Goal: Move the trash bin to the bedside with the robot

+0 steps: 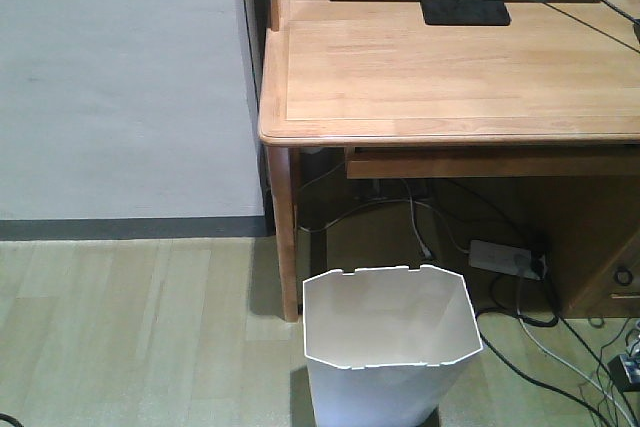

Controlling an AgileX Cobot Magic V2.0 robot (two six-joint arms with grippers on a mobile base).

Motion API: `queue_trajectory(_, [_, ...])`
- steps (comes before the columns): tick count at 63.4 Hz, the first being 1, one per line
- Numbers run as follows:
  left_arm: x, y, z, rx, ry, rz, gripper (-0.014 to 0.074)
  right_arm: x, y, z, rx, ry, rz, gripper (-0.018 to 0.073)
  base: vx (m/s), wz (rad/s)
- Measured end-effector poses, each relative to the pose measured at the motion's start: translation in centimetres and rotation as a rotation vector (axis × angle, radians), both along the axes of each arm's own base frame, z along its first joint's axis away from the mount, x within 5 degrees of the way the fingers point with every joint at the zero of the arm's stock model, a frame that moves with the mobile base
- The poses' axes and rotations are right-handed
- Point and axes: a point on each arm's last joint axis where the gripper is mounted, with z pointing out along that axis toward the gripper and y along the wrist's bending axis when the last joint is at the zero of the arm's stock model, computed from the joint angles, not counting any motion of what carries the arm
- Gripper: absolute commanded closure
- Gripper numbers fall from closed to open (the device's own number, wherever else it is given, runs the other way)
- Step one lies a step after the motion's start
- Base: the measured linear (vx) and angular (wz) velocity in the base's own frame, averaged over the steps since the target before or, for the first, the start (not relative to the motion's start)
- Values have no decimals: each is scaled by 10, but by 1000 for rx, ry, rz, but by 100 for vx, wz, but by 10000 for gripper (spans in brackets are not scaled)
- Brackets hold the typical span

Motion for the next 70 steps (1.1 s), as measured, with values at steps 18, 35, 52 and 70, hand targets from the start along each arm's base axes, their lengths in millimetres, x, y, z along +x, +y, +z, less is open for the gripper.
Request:
queue_trajectory(18, [0,0,0,0,0,0,603,-1,0,11,6,-102,3,568,0,0])
queue_trajectory(35, [0,0,0,0,0,0,603,13,0,50,6,-48,2,568,0,0])
queue_trajectory(52, [0,0,0,0,0,0,603,53,1,82,2,176,-2,568,0,0])
queue_trajectory(70, [0,0,0,0,0,0,603,76,1,83,5,324,-4,566,0,0])
